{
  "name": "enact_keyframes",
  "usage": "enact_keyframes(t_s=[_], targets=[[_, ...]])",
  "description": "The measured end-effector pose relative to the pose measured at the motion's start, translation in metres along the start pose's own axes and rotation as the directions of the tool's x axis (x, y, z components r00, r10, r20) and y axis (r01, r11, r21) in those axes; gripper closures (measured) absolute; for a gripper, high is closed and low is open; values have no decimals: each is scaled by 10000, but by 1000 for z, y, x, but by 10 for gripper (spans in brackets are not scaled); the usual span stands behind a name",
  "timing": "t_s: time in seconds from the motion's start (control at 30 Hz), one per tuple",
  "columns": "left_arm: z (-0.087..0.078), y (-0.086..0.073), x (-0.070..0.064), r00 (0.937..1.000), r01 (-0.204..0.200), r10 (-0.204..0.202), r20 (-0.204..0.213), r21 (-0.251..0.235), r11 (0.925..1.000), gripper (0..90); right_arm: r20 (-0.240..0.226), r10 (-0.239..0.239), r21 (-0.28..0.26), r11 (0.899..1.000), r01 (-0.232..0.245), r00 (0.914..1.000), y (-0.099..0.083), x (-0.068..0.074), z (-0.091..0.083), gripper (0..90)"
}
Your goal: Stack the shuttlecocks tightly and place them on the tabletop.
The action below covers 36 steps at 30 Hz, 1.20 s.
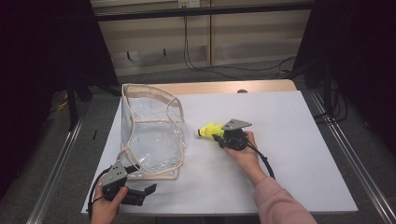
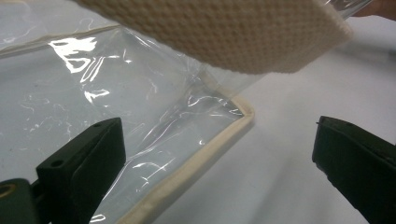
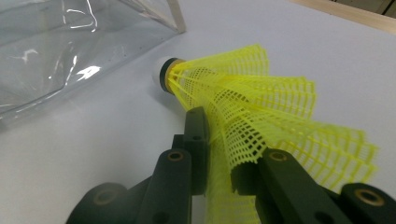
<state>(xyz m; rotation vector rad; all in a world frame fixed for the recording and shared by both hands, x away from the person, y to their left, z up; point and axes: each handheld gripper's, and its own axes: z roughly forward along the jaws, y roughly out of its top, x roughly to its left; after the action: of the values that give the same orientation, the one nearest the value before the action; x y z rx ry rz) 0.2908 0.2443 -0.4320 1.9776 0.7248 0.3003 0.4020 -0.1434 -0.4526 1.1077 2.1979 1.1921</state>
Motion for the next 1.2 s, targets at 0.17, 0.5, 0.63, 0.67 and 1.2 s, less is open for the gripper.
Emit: enact_keyframes(t_s=[0.17,0.5,0.63,0.67,1.2], targets=[[0,0,0,10000,5,-5,-35,-28,10000,26,-89,44,-8,10000,-45,10000,1,-1,-4,800],[0,0,0,10000,-18,18,-97,46,10000,27,-578,70,-167,9998,-80,9983,8,1,-21,800],[0,0,-1,10000,79,-79,-14,116,9999,27,-676,165,-107,9998,-172,9976,11,-1,-29,799],[0,0,-1,10000,45,-45,-20,119,9999,26,-693,176,-101,9998,-183,9974,12,-1,-31,799],[-1,0,0,9999,-70,70,-132,-12,10000,28,-1103,-75,-274,9996,45,9939,31,1,-57,799]])
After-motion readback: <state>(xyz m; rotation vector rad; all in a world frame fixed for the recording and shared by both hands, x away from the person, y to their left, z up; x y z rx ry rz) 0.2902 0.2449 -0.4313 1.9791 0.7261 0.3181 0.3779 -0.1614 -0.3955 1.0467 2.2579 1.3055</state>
